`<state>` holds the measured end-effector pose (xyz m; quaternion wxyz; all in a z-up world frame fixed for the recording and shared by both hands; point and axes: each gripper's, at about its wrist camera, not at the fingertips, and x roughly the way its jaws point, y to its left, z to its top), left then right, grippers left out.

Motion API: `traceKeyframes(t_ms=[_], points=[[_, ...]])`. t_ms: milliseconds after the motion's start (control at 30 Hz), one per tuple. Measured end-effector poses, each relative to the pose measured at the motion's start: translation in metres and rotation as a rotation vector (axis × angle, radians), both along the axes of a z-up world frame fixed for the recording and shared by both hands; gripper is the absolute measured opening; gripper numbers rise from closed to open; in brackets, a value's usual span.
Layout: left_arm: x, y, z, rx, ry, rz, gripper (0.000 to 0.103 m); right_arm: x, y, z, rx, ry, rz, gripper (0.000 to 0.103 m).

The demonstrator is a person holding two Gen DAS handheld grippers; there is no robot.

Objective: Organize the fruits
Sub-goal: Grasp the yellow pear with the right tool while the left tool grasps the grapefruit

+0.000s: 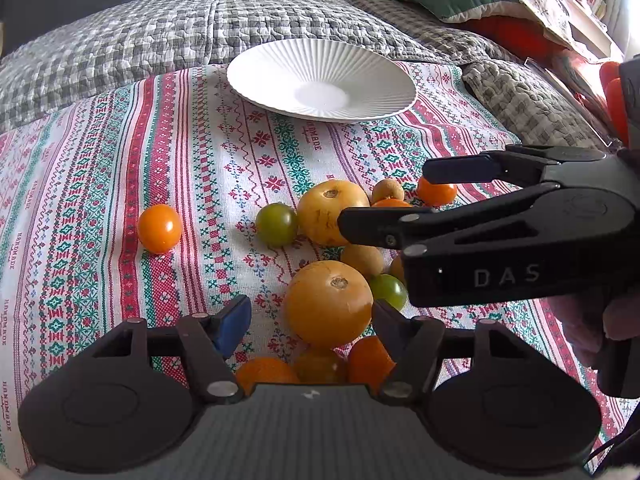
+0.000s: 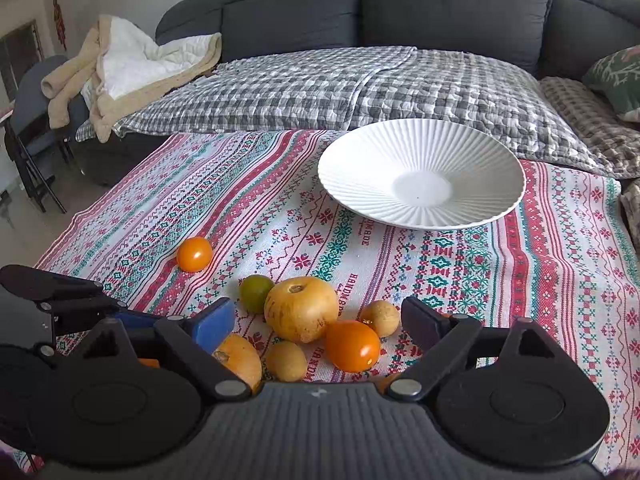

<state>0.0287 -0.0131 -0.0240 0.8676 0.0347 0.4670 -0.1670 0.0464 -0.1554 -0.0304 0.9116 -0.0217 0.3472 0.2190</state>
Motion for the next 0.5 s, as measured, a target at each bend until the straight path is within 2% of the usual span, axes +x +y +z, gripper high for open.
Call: traceKeyframes(t_ms=[233,500], points=[[0.001,-0.004,-0.003,-0.014,0.022,-0.018,0.04,0.005,0.019,-0.007,-0.043,0.001,0.088,0.061],[0.003,-0.005,-0.005,-0.021,0.025,-0.016,0.038,0.015,0.021,-0.014,-0.077,0.023,0.052,0.046]])
